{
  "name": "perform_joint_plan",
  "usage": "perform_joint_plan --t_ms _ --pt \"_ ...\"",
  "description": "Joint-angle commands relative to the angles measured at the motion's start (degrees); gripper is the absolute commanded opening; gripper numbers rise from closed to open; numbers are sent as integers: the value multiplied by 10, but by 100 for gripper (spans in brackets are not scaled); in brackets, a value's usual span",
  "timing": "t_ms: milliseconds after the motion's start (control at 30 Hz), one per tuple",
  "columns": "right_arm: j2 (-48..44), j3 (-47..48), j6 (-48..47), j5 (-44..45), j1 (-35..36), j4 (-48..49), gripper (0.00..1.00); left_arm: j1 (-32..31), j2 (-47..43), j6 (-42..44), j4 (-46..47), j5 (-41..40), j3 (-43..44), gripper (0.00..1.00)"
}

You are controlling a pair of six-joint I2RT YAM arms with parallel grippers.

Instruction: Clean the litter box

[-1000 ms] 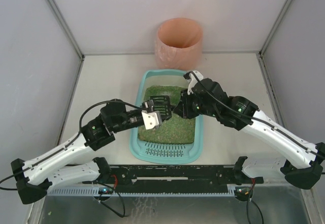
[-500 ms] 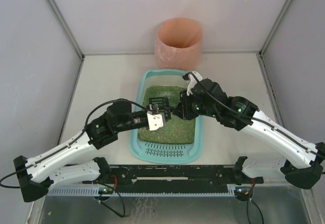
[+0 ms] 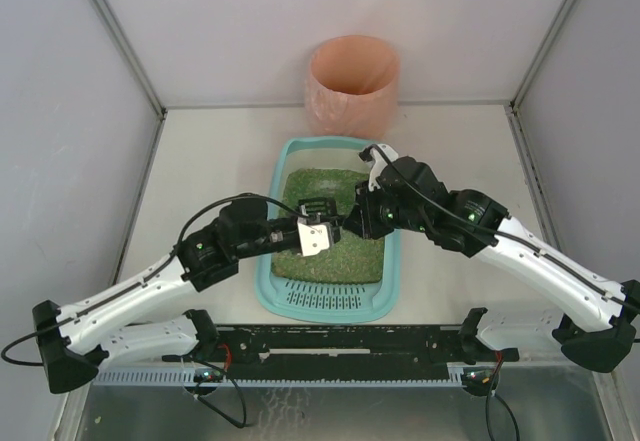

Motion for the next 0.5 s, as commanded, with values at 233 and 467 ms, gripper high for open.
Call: perform_joint_plan --t_ms 233,467 --pt "-31 12 34 64 7 43 28 -2 17 -25 8 -22 45 0" --pt "-56 -29 100 119 7 119 41 -2 21 -63 18 -21 50 0"
